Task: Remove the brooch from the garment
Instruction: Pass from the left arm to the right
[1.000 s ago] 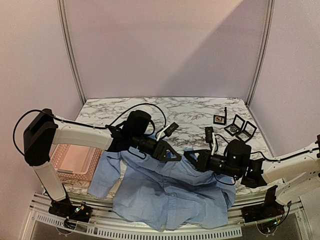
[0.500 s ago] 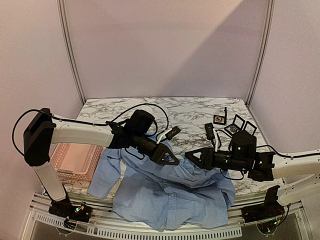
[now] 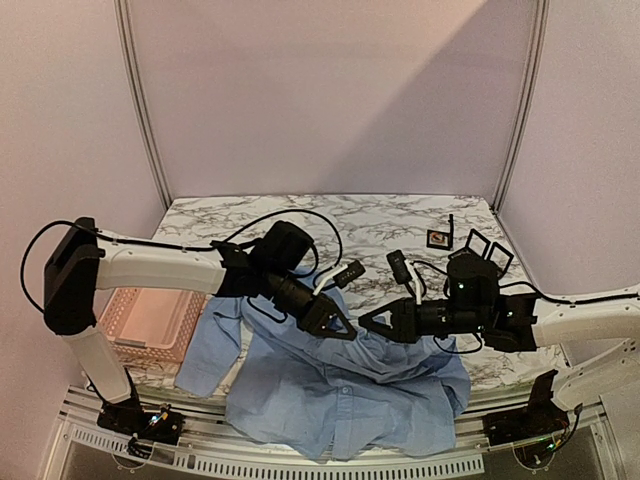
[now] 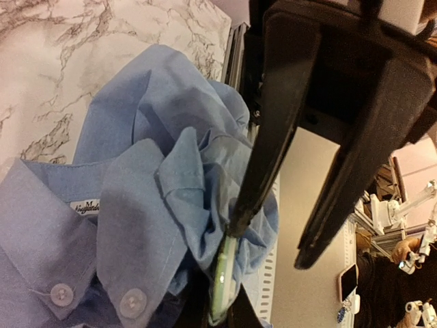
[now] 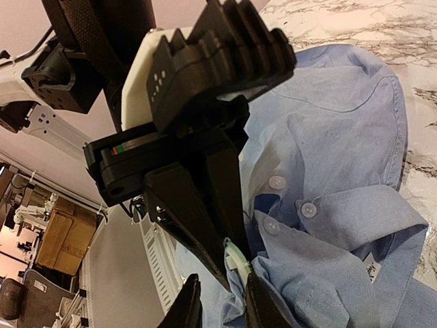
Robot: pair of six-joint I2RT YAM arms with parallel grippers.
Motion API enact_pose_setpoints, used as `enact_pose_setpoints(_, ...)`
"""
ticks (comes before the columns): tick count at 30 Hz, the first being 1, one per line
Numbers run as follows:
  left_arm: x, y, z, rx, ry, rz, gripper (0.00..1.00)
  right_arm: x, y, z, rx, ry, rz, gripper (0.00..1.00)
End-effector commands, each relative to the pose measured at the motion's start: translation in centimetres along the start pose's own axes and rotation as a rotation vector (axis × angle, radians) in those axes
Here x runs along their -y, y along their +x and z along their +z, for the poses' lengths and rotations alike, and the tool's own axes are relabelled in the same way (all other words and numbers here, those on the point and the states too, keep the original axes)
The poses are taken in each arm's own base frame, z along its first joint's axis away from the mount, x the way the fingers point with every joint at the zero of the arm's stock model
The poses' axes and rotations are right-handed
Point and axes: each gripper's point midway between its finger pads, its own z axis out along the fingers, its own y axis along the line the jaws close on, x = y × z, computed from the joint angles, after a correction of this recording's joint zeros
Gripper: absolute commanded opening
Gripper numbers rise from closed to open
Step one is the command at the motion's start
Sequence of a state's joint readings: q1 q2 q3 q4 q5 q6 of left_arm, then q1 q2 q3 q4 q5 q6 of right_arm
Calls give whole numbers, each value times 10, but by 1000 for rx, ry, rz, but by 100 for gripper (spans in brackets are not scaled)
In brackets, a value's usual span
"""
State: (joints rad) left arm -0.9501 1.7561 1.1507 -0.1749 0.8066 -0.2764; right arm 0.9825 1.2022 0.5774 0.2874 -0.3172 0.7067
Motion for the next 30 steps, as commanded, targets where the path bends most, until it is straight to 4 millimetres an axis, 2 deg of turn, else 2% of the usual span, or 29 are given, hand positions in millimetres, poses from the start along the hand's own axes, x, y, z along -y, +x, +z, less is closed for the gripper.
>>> enact_pose_setpoints(1,21,-9,-6,11,23,59,0,-5,-1,3,-24,-30,-6,21)
enact_pose_setpoints(9,25,-10,-7,18,33,72,0,2,2,3,-24,-6,3,20)
enact_pose_setpoints(18,31,-8,-6,11,46,88,0,3,-5,-5,15,0,0,20)
enact_pose_setpoints(30,31,-8,-6,13,40,91,0,5,4,4,-32,-17,13,18)
